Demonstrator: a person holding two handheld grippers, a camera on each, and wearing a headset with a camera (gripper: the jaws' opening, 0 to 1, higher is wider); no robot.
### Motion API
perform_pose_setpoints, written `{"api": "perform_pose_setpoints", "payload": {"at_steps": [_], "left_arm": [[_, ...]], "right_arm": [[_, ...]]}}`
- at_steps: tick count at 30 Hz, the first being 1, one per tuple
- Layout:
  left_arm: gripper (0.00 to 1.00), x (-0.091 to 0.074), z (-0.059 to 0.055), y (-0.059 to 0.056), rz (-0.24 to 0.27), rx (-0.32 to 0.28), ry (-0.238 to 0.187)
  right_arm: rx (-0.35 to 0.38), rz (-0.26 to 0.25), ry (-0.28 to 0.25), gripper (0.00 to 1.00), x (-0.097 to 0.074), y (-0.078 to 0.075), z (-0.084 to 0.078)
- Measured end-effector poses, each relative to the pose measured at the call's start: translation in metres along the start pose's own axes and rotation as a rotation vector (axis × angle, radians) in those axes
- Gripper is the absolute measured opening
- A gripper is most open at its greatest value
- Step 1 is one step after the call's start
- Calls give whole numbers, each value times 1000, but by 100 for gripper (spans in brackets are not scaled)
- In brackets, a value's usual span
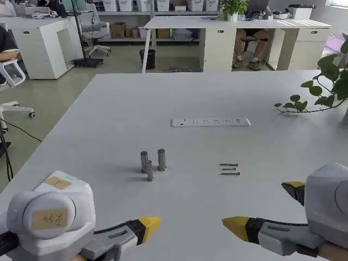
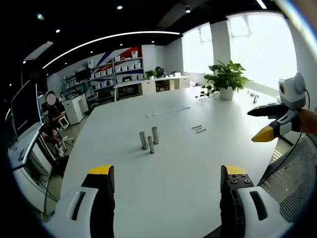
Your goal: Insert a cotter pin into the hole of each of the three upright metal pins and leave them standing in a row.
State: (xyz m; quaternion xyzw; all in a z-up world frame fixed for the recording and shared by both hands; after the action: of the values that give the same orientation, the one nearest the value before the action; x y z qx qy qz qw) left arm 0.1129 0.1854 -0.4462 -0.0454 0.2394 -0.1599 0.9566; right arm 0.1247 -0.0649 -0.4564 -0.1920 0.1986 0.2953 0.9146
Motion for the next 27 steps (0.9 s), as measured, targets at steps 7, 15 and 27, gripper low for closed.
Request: {"api": "perform_pose_setpoints", "payload": {"at_steps": [7,15,27], "left_arm": [[86,0,0,-1,-3,-1,0],[85,-1,-1,-1,-1,-2,2],[85,-3,-2,2,3,-3,7]], "right_arm": [[6,2,10,86,0,2,-3],[10,6,-4,85,1,2,0],[14,-10,-24,83,-1,-3,0]]}}
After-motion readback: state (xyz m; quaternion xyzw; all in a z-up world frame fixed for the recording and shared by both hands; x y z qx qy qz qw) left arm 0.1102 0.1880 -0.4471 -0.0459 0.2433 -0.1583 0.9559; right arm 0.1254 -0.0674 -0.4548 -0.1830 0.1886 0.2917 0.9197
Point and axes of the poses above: the centre of the closed fingertips' face, and the gripper's own axes: x roughly forward along the fingers, y roughly to its left, z roughly out of its top, the point moved 4 cm from there along -x, roughly backward along the fingers, and after that the axes turned 14 degrees about -x, right-handed, at the moved point
